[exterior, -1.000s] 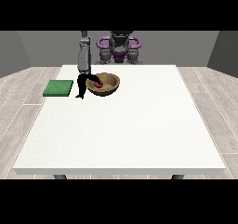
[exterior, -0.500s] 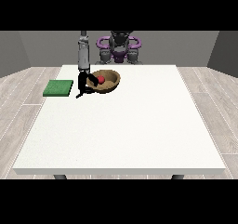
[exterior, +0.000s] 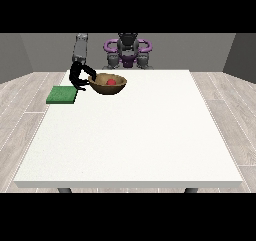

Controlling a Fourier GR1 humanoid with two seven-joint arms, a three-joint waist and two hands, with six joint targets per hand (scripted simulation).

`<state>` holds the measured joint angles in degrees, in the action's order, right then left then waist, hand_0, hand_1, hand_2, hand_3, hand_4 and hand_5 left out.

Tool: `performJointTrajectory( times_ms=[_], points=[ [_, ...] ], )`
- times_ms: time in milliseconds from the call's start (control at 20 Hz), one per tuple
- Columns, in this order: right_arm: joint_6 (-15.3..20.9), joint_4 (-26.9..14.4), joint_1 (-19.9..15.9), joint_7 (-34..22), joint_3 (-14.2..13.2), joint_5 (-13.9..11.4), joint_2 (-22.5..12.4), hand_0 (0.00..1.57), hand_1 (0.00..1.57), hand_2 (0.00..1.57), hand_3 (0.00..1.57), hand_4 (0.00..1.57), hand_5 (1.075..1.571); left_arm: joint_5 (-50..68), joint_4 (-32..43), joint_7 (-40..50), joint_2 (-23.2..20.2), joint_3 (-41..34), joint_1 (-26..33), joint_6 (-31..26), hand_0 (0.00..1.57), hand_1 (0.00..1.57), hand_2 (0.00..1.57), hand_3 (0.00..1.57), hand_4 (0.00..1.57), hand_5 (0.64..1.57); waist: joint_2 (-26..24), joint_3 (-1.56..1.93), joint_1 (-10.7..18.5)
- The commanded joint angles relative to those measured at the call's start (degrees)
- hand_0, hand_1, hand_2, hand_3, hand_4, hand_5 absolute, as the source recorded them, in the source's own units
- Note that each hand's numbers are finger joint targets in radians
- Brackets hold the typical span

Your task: Pick the cup and pour the ball into the bowl, then pick the bowl and place it on the pad

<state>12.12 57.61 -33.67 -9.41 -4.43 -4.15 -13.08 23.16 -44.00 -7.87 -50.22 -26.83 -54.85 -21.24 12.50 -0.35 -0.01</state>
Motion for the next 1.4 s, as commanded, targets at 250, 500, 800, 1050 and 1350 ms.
performJointTrajectory(
  times_ms=[250,500,800,1050,1350],
  points=[
    [-1.9,2.8,-3.9,-7.9,0.2,0.5,-0.7,1.57,1.57,1.57,1.57,1.3,1.492,-0.6,5.1,-6.9,-4.4,-2.6,3.1,-2.5,0.0,0.0,0.0,0.0,0.0,1.539,2.6,0.31,-4.0],
    [-6.7,-3.4,-4.6,0.5,-3.7,0.1,-9.4,1.57,1.57,1.57,1.57,1.3,1.52,0.1,0.5,-5.2,-3.7,-1.7,0.7,-0.2,0.0,0.0,0.0,0.0,0.0,1.537,6.8,0.43,-2.3],
    [-14.6,-9.0,-2.0,6.6,-9.3,4.1,-16.8,1.57,1.57,1.57,1.57,1.31,1.534,0.7,-1.3,-5.1,-3.0,-1.7,3.9,-0.4,0.0,0.0,0.0,0.0,0.0,1.532,5.6,0.41,-2.5],
    [-18.3,-17.1,-4.1,11.8,-13.8,6.9,-20.0,1.57,1.57,1.57,1.11,1.3,1.537,1.7,-7.2,-2.7,-2.0,-0.6,2.7,1.4,0.0,0.0,0.0,0.0,0.0,1.536,7.8,0.45,0.3],
    [-18.0,-21.3,-7.2,18.0,-14.9,5.3,-23.6,1.57,1.57,1.57,0.59,1.3,1.552,2.7,-10.5,0.7,-5.4,-0.9,-1.8,3.7,0.0,0.0,0.0,0.0,0.13,1.532,13.8,0.51,-0.6]
  ],
)
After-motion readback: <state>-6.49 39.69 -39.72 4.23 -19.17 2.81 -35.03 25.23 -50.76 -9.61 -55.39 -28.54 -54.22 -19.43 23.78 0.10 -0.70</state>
